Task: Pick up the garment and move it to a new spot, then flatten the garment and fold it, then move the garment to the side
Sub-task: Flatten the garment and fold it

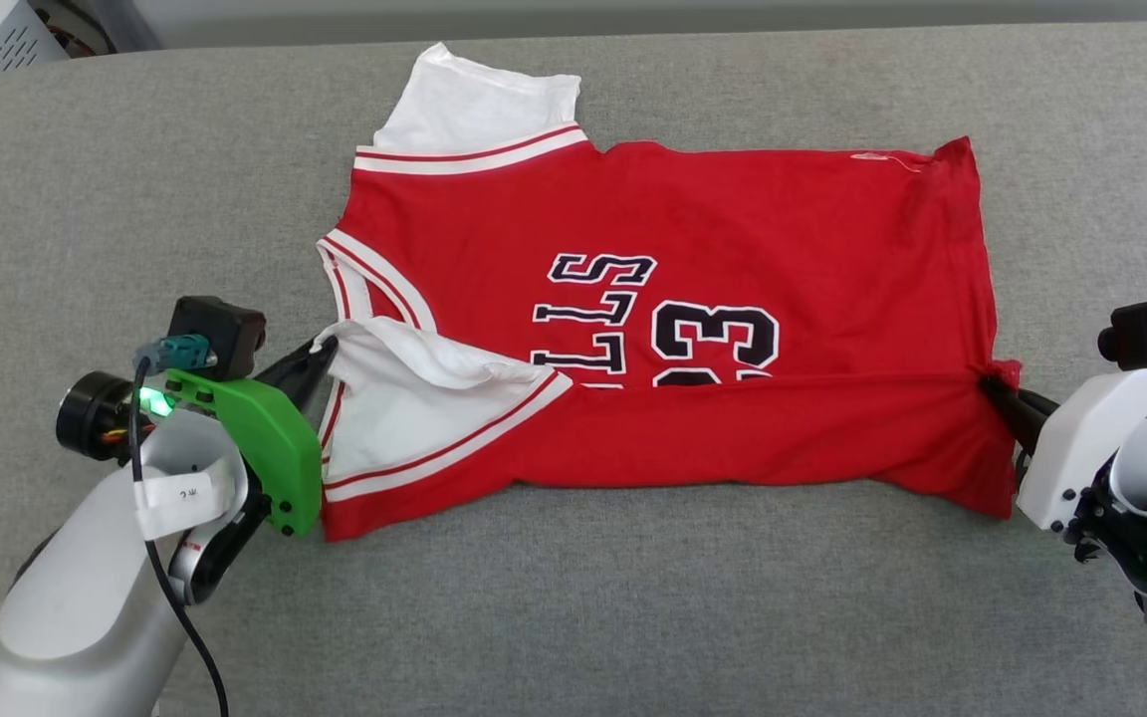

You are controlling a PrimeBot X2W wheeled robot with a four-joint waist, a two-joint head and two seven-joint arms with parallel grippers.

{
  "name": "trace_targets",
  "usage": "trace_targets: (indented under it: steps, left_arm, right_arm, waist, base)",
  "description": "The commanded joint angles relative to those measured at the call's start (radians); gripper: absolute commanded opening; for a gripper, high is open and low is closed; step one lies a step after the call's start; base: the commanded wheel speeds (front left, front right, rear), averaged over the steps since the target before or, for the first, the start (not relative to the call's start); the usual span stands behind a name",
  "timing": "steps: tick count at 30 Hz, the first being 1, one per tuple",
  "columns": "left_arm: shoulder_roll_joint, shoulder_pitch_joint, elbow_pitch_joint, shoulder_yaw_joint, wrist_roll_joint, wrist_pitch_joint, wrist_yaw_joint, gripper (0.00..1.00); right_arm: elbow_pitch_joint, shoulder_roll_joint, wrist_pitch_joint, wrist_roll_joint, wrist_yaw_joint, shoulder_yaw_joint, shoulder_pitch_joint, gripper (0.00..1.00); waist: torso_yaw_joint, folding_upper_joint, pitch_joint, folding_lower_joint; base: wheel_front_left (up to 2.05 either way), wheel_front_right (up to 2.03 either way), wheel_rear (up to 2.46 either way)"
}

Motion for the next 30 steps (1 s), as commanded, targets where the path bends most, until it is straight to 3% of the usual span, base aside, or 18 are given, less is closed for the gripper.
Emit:
trace_targets:
  steps: [1, 2, 8, 16, 23, 30]
  left_arm:
    - [-0.009, -0.021, 0.026, -0.006, -0.004, -0.023, -0.002, 0.42]
    - [-0.017, -0.024, 0.047, -0.005, -0.003, -0.04, -0.002, 1.0]
    - [-0.064, -0.037, 0.149, -0.011, 0.006, -0.138, 0.0, 1.0]
    - [-0.079, -0.006, 0.148, 0.015, -0.013, -0.218, 0.027, 1.0]
    - [-0.077, 0.112, 0.035, 0.062, -0.082, -0.179, 0.115, 1.0]
    - [-0.063, 0.281, -0.123, 0.061, -0.14, -0.022, 0.248, 1.0]
  right_arm:
    - [0.017, 0.002, -0.014, -0.007, -0.001, 0.007, -0.019, 0.32]
    - [0.027, 0.001, -0.022, -0.012, -0.001, 0.008, -0.022, 0.98]
    - [0.051, -0.009, -0.065, -0.026, -0.001, 0.027, -0.025, 1.0]
    - [-0.013, -0.03, -0.103, -0.041, -0.001, 0.006, 0.03, 1.0]
    - [-0.081, -0.006, -0.045, -0.125, -0.001, -0.109, 0.127, 1.0]
    - [-0.2, 0.117, 0.052, -0.216, -0.001, -0.239, 0.223, 1.0]
  waist:
    - [0.003, 0.011, -0.004, -0.0001]
    - [0.004, 0.011, -0.007, -0.0001]
    - [0.017, 0.011, -0.041, -0.0001]
    - [0.032, 0.011, -0.108, -0.0001]
    - [0.039, 0.011, -0.138, -0.0001]
    - [0.032, 0.011, -0.122, -0.0001]
  base:
    - [0.0, 0.0, 0.0]
    - [0.0, 0.0, 0.0]
    - [0.0, 0.0, 0.0]
    - [0.0, 0.0, 0.0]
    - [0.0, 0.0, 0.0]
    - [0.0, 0.0, 0.0]
